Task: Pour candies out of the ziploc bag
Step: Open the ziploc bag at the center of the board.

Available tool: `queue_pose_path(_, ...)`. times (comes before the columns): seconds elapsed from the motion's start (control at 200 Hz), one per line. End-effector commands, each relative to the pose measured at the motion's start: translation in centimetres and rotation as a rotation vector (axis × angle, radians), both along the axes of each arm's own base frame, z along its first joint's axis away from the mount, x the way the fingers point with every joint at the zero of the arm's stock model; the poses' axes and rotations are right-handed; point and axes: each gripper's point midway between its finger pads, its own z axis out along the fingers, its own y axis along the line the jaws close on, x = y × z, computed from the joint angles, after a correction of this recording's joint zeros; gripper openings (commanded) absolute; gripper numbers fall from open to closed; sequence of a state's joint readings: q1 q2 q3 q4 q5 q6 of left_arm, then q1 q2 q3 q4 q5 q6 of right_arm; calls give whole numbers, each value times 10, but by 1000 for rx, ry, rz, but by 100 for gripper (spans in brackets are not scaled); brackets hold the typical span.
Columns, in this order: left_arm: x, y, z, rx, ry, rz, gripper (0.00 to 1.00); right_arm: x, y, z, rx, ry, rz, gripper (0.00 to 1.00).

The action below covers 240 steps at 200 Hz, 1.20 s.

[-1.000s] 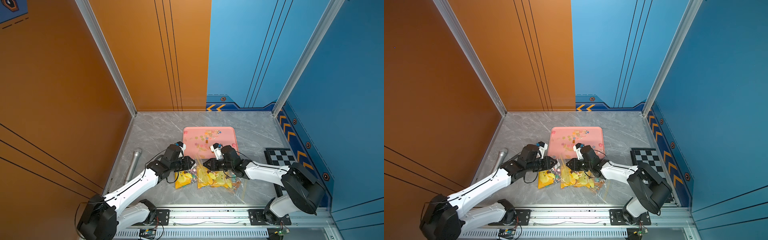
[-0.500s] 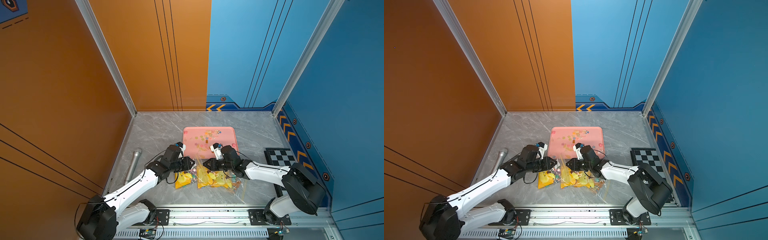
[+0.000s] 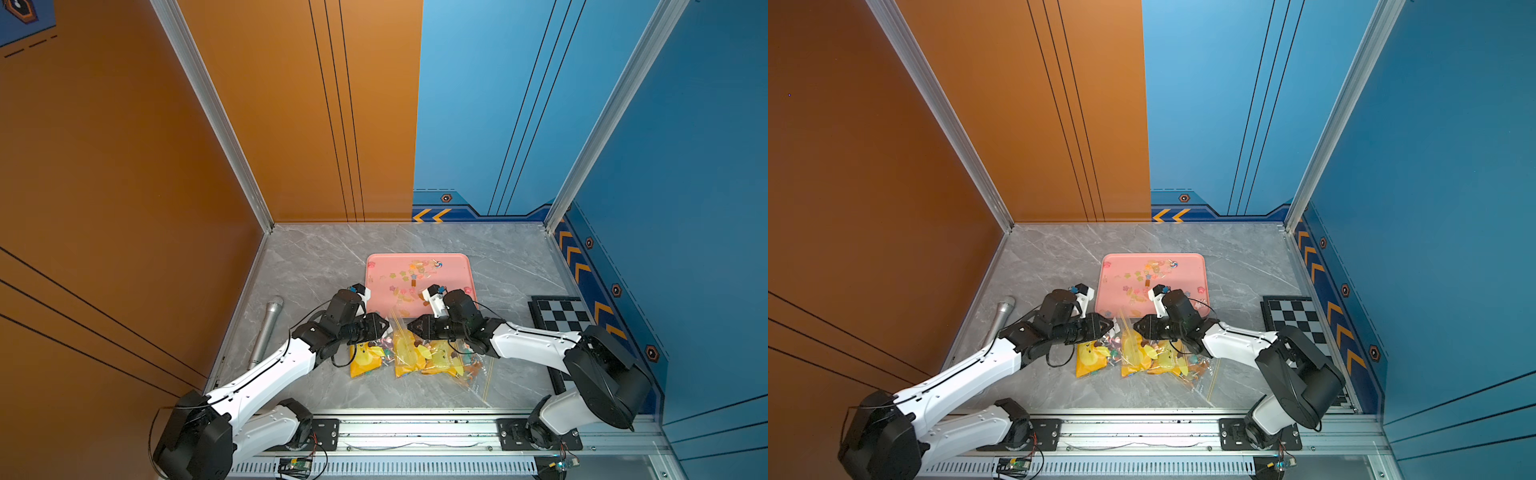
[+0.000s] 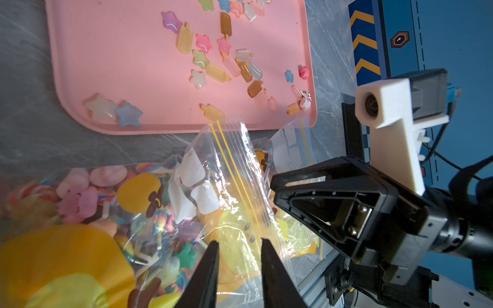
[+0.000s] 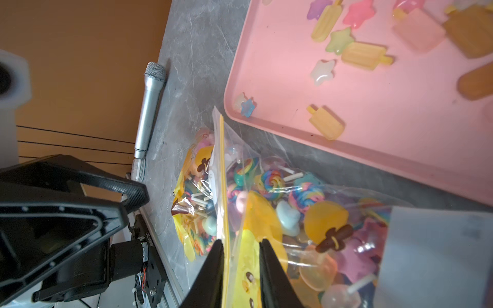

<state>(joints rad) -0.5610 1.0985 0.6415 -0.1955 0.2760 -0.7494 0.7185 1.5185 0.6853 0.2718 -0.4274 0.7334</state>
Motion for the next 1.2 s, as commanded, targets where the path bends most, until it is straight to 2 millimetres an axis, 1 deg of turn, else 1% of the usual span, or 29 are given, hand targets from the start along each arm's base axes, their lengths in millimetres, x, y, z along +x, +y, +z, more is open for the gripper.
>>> queue_pose_path(0.0,0,4,1,8,-9,5,30,6,-1,7,1,-13,-24,26)
queue_pose_path(0.38,0,4,1,7,-11,2,30,-1,10,3,-6,-7,15,26)
queue_pose_path(0.581,-1,6,1,8,-12,6,30,-3,12,0,-12,-3,21,26)
queue_pose_path(0.741,-2,7,0,10,-10,9,30,-2,10,-1,-14,-3,11,25)
queue_pose_path(0.986,-2,8,-1,10,-11,12,30,6,-4,2,-12,-9,-38,26)
queue_pose_path(1.196,-2,8,-1,10,-11,12,30,4,-2,0,-12,-6,-28,25)
